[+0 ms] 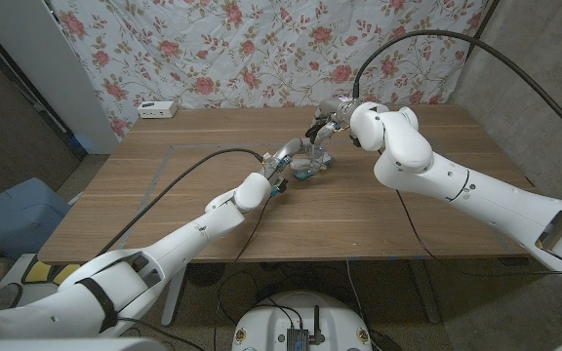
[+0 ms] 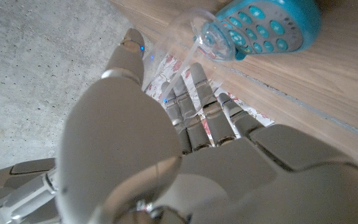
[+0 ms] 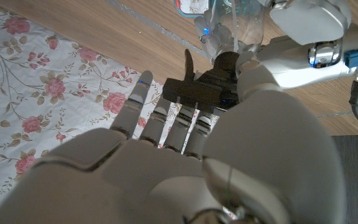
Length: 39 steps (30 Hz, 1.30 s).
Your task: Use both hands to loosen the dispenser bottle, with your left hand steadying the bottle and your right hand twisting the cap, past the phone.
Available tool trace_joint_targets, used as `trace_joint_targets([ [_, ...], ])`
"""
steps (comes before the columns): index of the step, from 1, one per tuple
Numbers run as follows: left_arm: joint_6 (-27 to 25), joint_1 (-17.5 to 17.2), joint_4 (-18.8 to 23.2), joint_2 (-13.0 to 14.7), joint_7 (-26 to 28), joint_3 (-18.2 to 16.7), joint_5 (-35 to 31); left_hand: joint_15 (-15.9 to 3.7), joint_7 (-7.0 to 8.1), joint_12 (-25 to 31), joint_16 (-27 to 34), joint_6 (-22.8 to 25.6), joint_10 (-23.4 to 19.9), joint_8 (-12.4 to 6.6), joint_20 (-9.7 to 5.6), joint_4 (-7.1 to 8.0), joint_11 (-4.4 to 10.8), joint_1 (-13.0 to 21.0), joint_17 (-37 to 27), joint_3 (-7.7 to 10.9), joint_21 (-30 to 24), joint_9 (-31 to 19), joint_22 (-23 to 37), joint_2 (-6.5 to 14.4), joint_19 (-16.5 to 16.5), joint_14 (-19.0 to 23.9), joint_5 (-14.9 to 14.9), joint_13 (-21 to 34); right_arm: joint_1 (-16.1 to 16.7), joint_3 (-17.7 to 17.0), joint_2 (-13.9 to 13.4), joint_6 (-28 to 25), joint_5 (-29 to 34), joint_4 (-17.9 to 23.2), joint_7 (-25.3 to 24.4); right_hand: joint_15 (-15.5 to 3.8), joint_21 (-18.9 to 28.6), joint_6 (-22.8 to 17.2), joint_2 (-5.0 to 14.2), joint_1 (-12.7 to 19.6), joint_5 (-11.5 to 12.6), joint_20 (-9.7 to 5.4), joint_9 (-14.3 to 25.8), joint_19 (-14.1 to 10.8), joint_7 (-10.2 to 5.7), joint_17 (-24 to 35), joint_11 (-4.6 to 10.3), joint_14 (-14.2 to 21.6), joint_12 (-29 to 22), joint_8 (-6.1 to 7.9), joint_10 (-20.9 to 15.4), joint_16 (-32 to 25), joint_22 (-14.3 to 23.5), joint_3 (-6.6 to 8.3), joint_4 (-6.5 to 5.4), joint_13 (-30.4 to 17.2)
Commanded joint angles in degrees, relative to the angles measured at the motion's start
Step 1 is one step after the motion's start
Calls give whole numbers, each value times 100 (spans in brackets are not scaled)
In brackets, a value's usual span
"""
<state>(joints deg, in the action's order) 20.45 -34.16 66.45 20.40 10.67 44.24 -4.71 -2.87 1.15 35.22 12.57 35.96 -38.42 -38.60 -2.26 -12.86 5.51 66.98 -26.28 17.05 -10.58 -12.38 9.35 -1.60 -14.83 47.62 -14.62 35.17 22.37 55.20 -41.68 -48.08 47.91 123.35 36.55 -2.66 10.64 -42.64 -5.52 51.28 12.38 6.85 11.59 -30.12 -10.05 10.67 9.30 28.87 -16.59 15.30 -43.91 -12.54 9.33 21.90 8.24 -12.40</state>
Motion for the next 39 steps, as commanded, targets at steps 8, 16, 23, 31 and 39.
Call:
trace_joint_targets([
  [8, 7, 0, 7, 0, -33, 11, -5, -675, 69, 41, 46, 342, -237, -27, -231, 385, 218, -110, -16, 410, 8, -12, 11, 841, -27, 328, -17, 30, 213, -261, 195, 170, 223, -138, 171, -755, -4, -330, 110, 17, 0, -31, 4, -10, -75, 8, 67, 223, -83, 116, -333, -20, 19, 131, 8, -3],
  [16, -15, 2, 26, 6, -46, 13, -11, -676, 78, 42, 43, 351, -245, -30, -232, 384, 223, -113, -8, 410, 8, -12, 11, 835, -27, 338, -14, 29, 257, -309, 241, 222, 254, -183, 216, -824, 3, -445, 123, -10, -14, -70, -2, -39, -99, 5, 62, 352, -126, 131, -537, -28, 19, 177, 3, 1],
  [23, -20, 11, 16, -2, -57, 17, -7, -683, 74, 43, 34, 361, -246, -35, -232, 384, 232, -120, 8, 414, 8, -11, 11, 828, -28, 348, -12, 31, 293, -352, 272, 269, 275, -219, 196, -867, 9, -633, 150, -26, -27, -132, -6, -72, -97, 1, 79, 520, -149, 175, -694, -47, 18, 231, 1, 5],
  [31, -55, -1, 35, 8, -59, 11, 3, -689, 85, 55, 13, 389, -282, -46, -245, 387, 228, -138, 47, 421, 7, -11, 11, 807, -30, 370, -6, 29, 315, -387, 303, 317, 284, -275, 182, -947, 7, -871, 223, -5, -56, -350, -14, -104, -108, 20, 114, 671, -187, 220, -955, -62, 16, 284, 13, 16],
  [39, -57, 10, 18, 10, -64, 8, 10, -678, 81, 54, 23, 401, -295, -52, -244, 387, 225, -133, 34, 418, 8, -10, 11, 816, -31, 367, 9, 21, 314, -426, 324, 397, 244, -314, 149, -975, 3, -955, 275, 55, -79, -455, -19, -116, -100, 44, 103, 738, -187, 224, -1046, -88, 13, 283, 37, 21],
])
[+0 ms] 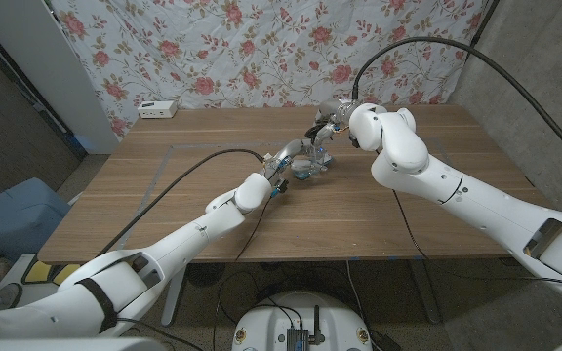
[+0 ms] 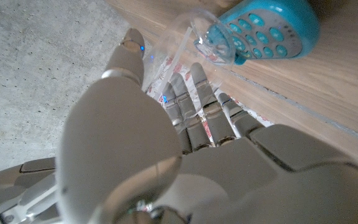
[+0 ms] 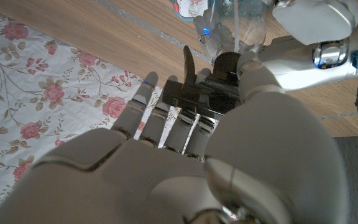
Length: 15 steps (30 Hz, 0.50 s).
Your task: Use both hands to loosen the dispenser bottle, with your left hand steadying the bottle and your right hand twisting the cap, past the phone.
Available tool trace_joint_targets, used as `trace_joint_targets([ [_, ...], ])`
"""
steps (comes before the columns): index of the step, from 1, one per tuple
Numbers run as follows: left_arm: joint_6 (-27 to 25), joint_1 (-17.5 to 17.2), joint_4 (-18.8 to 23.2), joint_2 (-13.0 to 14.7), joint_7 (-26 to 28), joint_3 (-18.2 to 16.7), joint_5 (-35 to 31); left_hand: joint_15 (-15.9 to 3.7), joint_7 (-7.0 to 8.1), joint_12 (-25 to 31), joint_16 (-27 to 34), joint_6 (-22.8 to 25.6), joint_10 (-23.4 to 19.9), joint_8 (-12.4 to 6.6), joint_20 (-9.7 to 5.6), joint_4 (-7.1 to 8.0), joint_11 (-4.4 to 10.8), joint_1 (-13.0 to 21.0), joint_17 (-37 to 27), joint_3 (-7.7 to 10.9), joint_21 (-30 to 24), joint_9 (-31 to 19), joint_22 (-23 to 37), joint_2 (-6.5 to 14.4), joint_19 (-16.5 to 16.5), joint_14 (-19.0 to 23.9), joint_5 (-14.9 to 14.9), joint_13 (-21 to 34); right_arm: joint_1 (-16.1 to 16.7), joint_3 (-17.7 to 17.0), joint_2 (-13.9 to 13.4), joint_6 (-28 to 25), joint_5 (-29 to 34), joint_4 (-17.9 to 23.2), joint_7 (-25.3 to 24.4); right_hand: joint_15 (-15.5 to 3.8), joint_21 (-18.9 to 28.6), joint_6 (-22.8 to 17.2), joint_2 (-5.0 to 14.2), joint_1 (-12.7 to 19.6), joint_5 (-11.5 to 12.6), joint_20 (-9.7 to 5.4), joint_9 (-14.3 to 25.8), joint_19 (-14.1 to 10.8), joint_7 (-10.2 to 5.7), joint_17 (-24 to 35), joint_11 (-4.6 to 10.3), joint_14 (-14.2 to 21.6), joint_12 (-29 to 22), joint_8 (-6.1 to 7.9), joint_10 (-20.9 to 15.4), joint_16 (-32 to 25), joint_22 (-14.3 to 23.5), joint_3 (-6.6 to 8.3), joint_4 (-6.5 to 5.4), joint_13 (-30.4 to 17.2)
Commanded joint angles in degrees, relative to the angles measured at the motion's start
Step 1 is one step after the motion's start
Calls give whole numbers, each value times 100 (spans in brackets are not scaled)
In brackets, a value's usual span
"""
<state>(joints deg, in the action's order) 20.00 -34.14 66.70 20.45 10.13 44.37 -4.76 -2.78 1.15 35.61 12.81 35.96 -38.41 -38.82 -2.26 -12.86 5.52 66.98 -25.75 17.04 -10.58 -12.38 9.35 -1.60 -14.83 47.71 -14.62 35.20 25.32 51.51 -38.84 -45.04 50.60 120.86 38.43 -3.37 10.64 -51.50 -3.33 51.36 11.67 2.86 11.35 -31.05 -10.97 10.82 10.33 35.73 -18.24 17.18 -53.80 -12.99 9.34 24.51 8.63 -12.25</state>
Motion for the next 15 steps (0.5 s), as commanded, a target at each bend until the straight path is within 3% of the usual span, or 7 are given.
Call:
trace_joint_targets([
  [1, -8, 13, -17, 1, -12, -4, 18, -691, 79, 15, -5, 397, -306, -28, -244, 386, 221, -133, -12, 422, 9, -10, 11, 813, -29, 360, 9, 13, 15, -59, 43, 93, -24, -66, -31, -900, 3, -75, 62, 48, -12, -60, 4, -26, -4, 33, 0, 57, -22, 34, -69, -45, 11, 17, -2, 7],
  [15, 48, 69, -153, -41, -30, 11, 42, -689, 85, 4, -11, 376, -268, -21, -230, 389, 238, -132, -14, 427, 10, -9, 11, 831, -24, 338, 19, 22, -4, -99, 60, 102, -27, -47, -1, -906, 1, -184, 101, 83, -27, -78, 0, -37, -15, 42, 2, 86, -18, 47, -149, -45, 9, 15, 8, 12],
])
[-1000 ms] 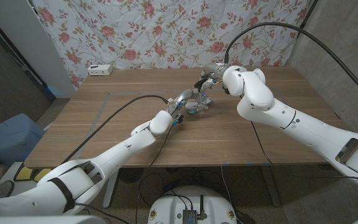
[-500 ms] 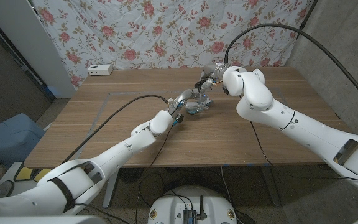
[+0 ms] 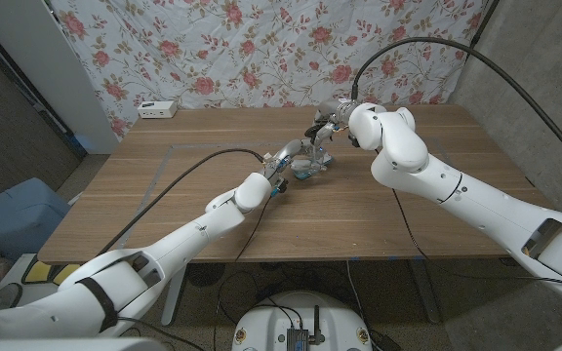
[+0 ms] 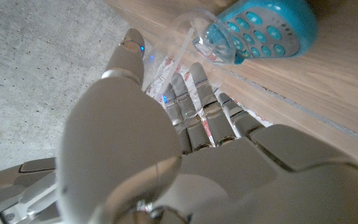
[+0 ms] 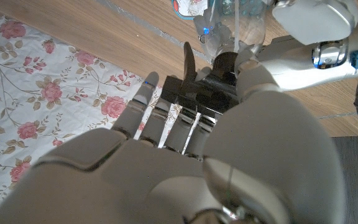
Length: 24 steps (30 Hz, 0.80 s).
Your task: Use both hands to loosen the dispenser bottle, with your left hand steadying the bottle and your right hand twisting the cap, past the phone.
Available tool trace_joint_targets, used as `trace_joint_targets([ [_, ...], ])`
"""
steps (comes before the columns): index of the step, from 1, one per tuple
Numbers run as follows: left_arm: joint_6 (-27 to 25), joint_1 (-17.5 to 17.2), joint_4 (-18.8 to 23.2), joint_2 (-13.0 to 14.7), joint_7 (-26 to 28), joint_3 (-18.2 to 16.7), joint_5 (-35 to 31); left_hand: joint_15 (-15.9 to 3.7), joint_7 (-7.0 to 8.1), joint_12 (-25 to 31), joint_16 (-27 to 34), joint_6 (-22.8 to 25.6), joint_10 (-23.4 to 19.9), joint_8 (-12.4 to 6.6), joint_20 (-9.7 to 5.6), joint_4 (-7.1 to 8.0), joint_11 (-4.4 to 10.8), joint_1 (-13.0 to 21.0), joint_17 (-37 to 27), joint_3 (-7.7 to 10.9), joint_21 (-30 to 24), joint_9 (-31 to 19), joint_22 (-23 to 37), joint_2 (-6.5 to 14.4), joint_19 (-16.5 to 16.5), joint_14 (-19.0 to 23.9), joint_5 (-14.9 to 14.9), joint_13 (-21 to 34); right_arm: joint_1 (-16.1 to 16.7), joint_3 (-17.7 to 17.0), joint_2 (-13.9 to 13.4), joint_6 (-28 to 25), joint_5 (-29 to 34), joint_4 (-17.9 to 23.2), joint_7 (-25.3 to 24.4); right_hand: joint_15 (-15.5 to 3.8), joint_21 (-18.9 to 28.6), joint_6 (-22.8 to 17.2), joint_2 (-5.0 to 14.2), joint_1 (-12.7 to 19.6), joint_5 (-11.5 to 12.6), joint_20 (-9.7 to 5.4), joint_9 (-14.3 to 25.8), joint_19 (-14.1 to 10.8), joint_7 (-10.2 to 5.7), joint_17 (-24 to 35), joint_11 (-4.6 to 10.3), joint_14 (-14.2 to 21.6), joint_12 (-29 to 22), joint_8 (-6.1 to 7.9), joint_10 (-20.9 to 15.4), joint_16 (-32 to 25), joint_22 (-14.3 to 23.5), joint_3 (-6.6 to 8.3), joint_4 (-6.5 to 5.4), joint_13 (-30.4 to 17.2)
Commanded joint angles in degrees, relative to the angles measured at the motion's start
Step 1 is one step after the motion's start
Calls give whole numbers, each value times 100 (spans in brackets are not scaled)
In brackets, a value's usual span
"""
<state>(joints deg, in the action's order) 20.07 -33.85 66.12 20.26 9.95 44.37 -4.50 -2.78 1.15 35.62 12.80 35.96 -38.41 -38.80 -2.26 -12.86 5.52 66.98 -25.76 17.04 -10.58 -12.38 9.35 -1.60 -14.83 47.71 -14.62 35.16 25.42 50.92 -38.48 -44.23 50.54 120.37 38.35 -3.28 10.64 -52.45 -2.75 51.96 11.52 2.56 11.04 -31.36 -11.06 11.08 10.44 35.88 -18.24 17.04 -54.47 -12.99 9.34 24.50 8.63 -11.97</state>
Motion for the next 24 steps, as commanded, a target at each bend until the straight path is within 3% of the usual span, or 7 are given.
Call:
trace_joint_targets([
  [1, 44, 41, -99, -23, -6, 11, 14, -684, 87, 4, -8, 374, -269, -21, -234, 388, 234, -130, -15, 427, 9, -9, 11, 833, -26, 338, 19, 27, -17, -45, 30, 22, -28, -1, 4, -918, 0, -91, 45, 29, -12, -48, 31, -7, -6, 15, -10, 73, -19, 59, -90, -42, 9, 21, 11, -16],
  [24, 87, 107, -229, -67, -4, 24, 31, -680, 81, 1, -10, 355, -260, -14, -222, 383, 218, -125, -14, 434, 9, -8, 11, 841, -21, 330, 23, 32, -172, -41, 29, 77, -104, -18, 120, -919, -2, -192, 102, 94, -42, -72, 35, -36, 16, 34, -21, 133, 5, 54, -176, -54, 7, -12, 28, -10],
])
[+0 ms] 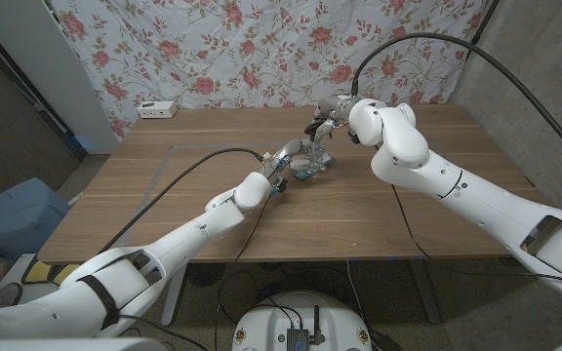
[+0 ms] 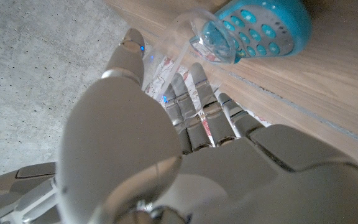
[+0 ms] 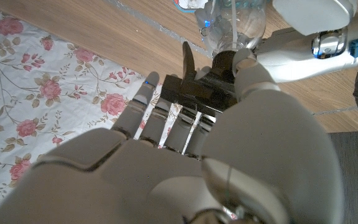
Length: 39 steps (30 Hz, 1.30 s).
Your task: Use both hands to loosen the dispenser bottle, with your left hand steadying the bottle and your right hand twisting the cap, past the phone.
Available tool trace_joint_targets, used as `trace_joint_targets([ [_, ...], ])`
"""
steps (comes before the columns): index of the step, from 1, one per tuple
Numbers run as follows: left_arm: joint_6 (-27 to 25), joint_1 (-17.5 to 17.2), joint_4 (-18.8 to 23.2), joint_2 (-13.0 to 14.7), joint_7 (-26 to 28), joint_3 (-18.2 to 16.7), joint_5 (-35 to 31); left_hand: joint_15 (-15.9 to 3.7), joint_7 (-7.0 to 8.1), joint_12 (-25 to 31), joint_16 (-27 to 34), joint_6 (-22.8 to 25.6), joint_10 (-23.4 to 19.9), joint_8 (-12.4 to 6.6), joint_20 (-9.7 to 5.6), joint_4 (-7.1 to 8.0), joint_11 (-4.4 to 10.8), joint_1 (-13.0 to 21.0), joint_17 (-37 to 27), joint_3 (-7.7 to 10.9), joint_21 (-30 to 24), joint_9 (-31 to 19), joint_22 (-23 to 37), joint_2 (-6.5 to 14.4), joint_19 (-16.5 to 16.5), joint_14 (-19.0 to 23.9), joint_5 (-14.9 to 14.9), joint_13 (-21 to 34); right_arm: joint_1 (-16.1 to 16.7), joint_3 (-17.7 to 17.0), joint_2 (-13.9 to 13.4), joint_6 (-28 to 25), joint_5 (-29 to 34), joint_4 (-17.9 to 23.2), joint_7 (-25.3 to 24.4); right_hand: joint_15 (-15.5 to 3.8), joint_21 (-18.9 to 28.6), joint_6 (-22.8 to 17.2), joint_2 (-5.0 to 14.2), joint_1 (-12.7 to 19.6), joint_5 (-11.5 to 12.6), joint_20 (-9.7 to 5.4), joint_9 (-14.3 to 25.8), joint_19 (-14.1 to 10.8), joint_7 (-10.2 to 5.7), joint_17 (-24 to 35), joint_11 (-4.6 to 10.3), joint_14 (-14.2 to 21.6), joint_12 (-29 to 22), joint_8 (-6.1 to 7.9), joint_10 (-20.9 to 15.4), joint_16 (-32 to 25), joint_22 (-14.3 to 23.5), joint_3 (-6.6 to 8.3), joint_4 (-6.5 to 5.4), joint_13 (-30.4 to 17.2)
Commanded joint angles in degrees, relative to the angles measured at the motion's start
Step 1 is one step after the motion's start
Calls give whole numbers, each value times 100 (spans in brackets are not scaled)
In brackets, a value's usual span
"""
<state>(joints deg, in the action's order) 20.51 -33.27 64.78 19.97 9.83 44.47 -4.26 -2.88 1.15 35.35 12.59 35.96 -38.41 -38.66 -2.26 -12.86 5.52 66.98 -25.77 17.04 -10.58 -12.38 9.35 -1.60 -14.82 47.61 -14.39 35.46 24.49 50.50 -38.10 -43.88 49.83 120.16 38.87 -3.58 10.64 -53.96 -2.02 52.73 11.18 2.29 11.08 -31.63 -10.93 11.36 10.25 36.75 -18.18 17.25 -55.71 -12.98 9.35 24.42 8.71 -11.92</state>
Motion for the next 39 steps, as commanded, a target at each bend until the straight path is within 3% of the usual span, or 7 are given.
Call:
trace_joint_targets([
  [1, 45, 52, -102, -42, 12, 15, 6, -671, 82, 29, 11, 356, -261, -30, -225, 384, 219, -127, -11, 434, 9, -8, 11, 839, -23, 342, 0, 3, -86, -2, -3, 35, -36, 2, 76, -884, -2, -42, 30, 13, -9, -44, 32, -11, 4, 7, 2, 50, 1, 32, -53, -57, 6, -7, 18, -15],
  [39, -174, -3, -31, -34, 205, -7, -15, -696, 106, 51, 16, 455, -357, -71, -246, 362, 254, -108, 17, 437, 3, -6, 11, 798, -43, 398, 32, -19, -177, -319, -226, 15, -362, 307, 146, -890, -15, -66, 102, 53, -44, -54, 45, 2, -6, 26, -3, 43, 72, -18, -76, -43, 4, -101, 8, -14],
])
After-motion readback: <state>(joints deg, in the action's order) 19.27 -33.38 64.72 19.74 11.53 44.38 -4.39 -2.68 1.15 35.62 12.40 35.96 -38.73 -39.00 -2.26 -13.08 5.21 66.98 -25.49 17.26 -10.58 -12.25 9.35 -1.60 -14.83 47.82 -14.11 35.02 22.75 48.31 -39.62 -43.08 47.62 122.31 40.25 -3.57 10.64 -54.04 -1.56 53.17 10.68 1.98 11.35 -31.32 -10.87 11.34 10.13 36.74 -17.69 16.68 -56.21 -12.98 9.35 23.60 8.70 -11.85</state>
